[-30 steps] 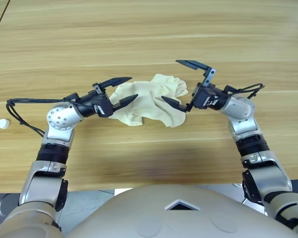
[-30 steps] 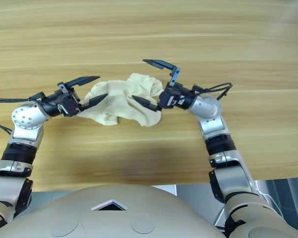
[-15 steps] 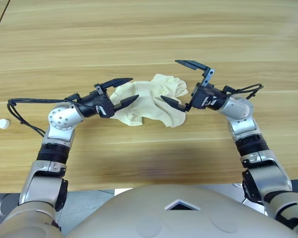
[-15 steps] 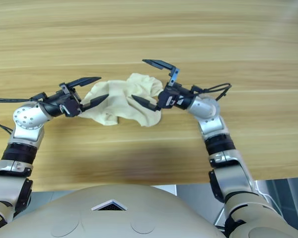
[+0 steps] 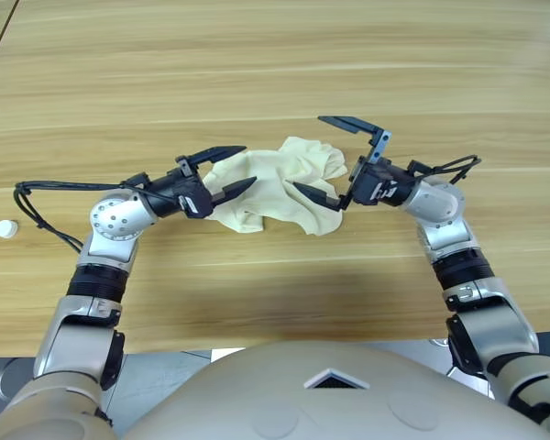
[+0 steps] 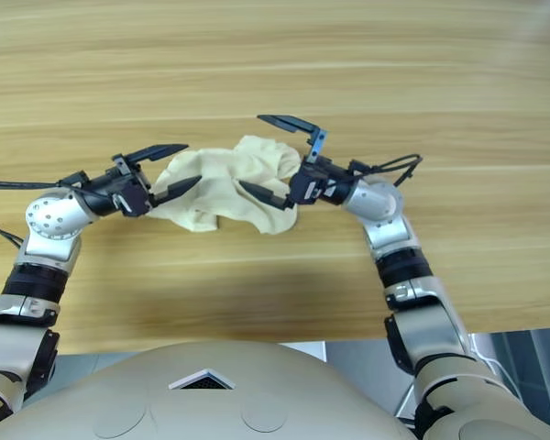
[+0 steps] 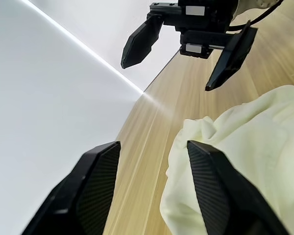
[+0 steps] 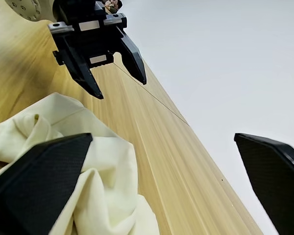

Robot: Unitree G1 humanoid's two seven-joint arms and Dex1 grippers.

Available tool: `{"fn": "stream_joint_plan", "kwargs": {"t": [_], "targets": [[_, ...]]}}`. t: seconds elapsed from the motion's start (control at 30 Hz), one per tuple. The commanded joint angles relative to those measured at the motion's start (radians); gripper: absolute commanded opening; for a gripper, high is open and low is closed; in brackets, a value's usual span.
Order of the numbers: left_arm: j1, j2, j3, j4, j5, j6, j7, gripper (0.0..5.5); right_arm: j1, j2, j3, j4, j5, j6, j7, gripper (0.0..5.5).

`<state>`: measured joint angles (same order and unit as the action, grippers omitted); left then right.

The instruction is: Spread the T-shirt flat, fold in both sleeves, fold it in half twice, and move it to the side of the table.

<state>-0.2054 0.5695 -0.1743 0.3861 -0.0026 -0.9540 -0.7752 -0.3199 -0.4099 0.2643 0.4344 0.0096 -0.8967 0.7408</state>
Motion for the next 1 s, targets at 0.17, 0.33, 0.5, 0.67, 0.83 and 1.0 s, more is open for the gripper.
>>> {"fn": "stream_joint_plan", "kwargs": {"t": [0.17, 0.33, 0.5, 0.67, 0.83, 1.0], "targets": [[-0.025, 0.015, -0.022, 0.006, 0.028, 0.008, 0.0, 2.53, -0.026, -0.017, 0.013, 0.0, -0.003, -0.011, 0.019, 5.36], [-0.025, 0.016, -0.03, 0.003, 0.033, 0.011, 0.0, 2.53, -0.025, -0.019, 0.017, -0.001, -0.003, -0.012, 0.023, 5.36], [-0.036, 0.022, -0.032, 0.052, 0.096, 0.017, 0.019, 2.53, -0.052, -0.021, 0.009, 0.063, -0.105, 0.017, -0.038, 5.36], [-0.04, 0.063, -0.036, 0.091, 0.213, 0.025, 0.054, 2.53, -0.103, -0.05, 0.028, 0.157, -0.331, 0.048, -0.168, 5.36], [-0.054, 0.128, -0.027, 0.137, 0.311, 0.033, 0.112, 2.53, -0.129, -0.081, 0.092, 0.234, -0.547, 0.097, -0.299, 5.36], [-0.04, 0.156, -0.078, 0.22, 0.41, 0.041, 0.152, 2.53, -0.151, -0.083, 0.195, 0.327, -0.702, 0.149, -0.413, 5.36]]}}
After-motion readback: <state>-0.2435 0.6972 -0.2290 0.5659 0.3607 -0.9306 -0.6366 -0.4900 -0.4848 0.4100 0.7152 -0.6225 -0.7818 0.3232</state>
